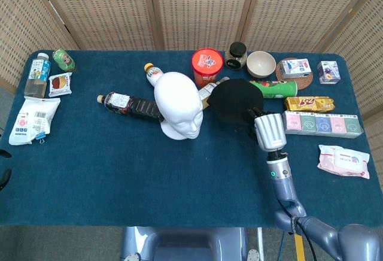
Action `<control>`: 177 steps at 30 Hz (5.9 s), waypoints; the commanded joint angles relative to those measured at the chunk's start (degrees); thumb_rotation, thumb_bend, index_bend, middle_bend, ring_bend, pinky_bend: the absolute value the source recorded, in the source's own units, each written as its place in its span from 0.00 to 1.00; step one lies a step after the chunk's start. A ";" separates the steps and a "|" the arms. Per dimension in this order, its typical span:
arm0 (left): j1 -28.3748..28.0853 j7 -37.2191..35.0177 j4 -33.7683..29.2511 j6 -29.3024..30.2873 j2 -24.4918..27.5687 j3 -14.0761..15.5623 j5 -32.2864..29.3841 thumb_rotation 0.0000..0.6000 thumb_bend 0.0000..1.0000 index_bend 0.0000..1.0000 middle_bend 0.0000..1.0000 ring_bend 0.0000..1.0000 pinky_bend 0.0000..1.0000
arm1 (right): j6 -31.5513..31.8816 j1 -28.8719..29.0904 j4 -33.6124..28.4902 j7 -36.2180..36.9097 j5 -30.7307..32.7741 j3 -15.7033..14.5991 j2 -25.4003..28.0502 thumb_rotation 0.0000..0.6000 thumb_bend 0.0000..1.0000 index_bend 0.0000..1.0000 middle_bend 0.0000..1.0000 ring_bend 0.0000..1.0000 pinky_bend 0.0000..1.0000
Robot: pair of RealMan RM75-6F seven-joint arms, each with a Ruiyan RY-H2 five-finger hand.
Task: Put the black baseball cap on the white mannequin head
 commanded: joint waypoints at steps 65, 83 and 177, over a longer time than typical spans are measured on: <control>-0.07 -1.28 3.96 -3.29 -3.83 0.71 -2.71 1.00 0.37 0.39 0.16 0.08 0.14 | 2.34 23.41 -1.41 -3.12 -5.35 5.33 7.49 1.00 0.69 0.84 0.74 0.80 0.82; 0.62 -3.29 6.14 -3.55 -4.40 1.02 -3.24 1.00 0.37 0.39 0.16 0.08 0.14 | -1.88 25.27 -4.35 -5.84 -6.56 2.47 8.82 1.00 0.69 0.84 0.74 0.80 0.82; 0.16 -1.95 5.33 -4.42 -4.84 1.21 -2.59 1.00 0.37 0.39 0.16 0.08 0.14 | -9.36 19.01 -24.04 -9.23 -6.88 -1.25 21.34 1.00 0.64 0.54 0.57 0.64 0.72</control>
